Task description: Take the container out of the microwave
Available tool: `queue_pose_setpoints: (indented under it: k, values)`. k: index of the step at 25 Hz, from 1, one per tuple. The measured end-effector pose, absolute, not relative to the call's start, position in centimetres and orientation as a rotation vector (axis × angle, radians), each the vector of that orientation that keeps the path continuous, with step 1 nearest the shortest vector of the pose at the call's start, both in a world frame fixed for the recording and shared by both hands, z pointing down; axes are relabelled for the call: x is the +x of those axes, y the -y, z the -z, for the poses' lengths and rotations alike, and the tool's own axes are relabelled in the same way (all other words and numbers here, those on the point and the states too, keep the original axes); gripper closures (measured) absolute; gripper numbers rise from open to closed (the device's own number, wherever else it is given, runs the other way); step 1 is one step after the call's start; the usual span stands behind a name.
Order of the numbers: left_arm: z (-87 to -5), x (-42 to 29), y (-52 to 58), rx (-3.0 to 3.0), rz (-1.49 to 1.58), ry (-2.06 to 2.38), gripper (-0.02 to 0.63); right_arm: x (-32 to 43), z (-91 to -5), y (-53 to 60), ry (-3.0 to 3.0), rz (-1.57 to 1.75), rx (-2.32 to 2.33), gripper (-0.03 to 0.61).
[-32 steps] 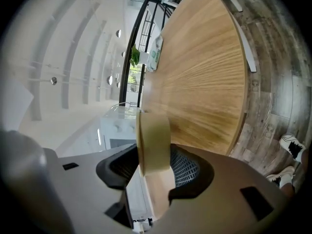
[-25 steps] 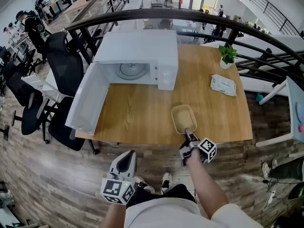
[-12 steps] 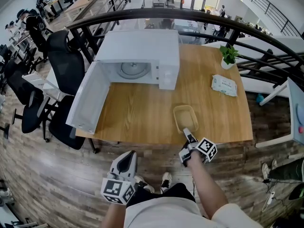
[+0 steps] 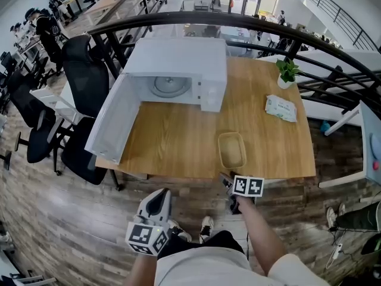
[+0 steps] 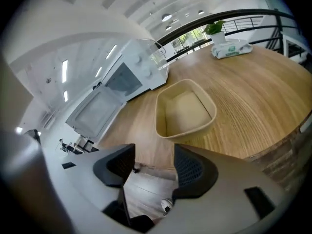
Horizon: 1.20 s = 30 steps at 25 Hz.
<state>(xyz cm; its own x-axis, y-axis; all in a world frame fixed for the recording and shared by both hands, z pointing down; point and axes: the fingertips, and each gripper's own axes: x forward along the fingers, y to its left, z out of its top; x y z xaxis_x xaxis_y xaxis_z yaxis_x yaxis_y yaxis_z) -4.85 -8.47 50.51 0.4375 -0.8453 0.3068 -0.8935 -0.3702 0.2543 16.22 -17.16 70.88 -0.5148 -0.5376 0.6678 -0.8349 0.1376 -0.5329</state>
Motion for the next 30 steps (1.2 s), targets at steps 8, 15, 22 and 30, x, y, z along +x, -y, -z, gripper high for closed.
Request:
queue_pose_setpoints:
  k: [8,15,22,30]
  values:
    - [-48.9,-5.1,7.7,2.328,-0.148,1.530,0.578,16.7,-65.5,15.0,2.253,-1.011,1.340,0.542]
    - [-47.3,-4.4,6.2,2.349,-0.112,1.587,0.578,17.2,-57.7,13.3,2.449,-0.721,1.376,0.557]
    - [-45.0,-4.0,4.9,2.380,-0.091,1.647,0.578,17.0,-48.1,12.7,2.624,-0.413,1.448,0.557]
    - [-42.9,-4.4,4.0,2.408,-0.058,1.707,0.578,16.9,-42.9,11.1,2.704,-0.219,1.478,0.557]
